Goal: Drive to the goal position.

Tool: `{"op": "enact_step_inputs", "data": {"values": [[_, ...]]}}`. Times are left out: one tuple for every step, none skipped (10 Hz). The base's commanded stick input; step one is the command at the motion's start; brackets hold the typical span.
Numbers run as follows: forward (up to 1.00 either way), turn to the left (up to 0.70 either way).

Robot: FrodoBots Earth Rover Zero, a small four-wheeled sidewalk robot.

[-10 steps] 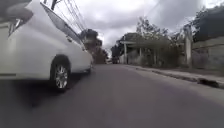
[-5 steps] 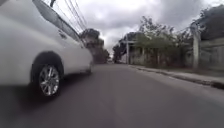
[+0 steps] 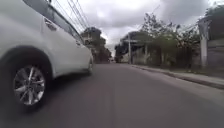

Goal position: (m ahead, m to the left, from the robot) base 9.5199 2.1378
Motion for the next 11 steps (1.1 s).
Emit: {"op": "enact_step_inputs", "data": {"values": [[1.0,0.0],[1.0,0.0],[1.0,0.0],[1.0,0.0],[1.0,0.0],[1.0,0.0],[1.0,0.0],[1.0,0.0],[1.0,0.0],[1.0,0.0],[1.0,-0.09]]}}
